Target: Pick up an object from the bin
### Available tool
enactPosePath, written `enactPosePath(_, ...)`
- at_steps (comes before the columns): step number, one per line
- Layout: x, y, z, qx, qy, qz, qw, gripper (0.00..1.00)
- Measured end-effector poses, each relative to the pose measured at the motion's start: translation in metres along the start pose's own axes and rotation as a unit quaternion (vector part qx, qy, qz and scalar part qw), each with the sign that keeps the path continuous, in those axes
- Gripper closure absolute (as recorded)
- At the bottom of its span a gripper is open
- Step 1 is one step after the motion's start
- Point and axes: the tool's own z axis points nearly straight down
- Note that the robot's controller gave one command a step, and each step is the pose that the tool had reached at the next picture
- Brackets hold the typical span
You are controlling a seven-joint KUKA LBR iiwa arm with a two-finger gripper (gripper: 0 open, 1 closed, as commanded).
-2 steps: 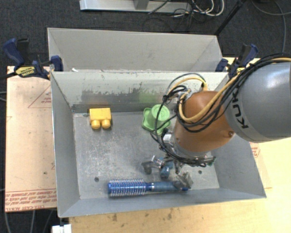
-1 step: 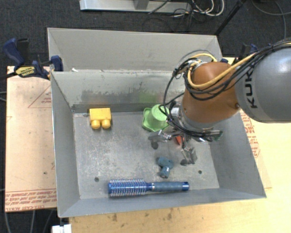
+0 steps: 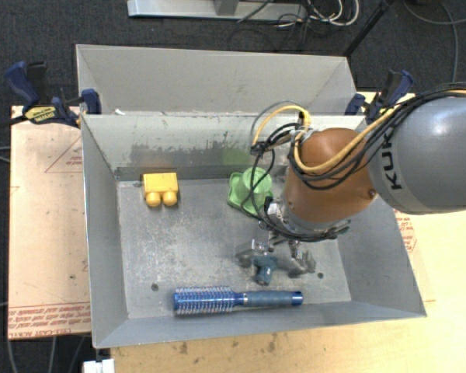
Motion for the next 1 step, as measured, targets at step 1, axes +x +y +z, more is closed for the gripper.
enactPosePath(1,-0.0003,-0.0014,-0.0019,0.002,-0.0007,0.001,1.0,1.0)
